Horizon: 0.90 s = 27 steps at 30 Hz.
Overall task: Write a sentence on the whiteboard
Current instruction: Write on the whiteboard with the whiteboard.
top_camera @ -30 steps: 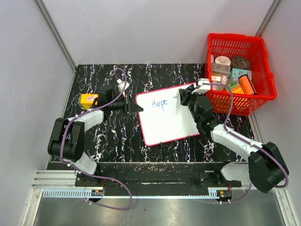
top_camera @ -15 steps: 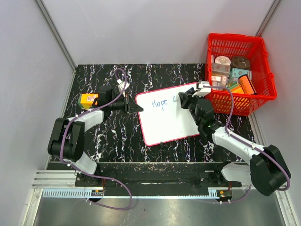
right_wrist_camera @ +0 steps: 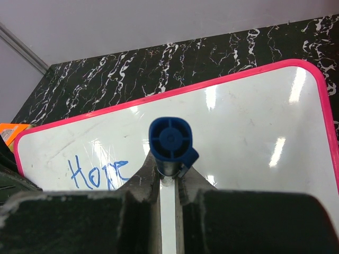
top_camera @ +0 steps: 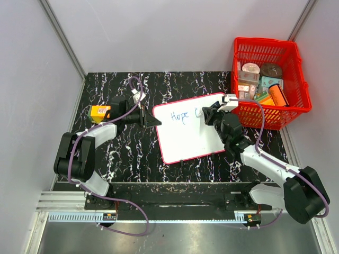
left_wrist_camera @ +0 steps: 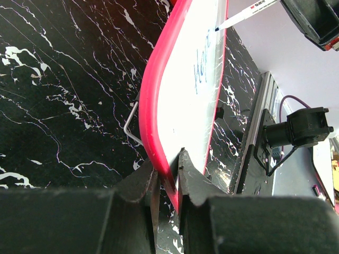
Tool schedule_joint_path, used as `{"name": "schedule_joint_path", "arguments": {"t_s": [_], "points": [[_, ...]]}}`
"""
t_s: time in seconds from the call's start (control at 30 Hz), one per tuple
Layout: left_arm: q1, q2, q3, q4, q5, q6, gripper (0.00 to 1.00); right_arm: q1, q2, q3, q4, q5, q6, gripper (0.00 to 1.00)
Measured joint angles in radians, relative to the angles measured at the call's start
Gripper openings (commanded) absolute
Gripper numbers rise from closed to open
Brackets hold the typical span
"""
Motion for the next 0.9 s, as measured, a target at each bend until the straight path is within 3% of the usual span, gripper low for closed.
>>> {"name": "schedule_joint_path", "arguments": {"t_s": [0.9], "points": [[0.0,0.002,0.0,0.001,0.001,0.0,0.0,0.0,-0.004,0.08,-0.03,0.064,-0.026,0.0]]}}
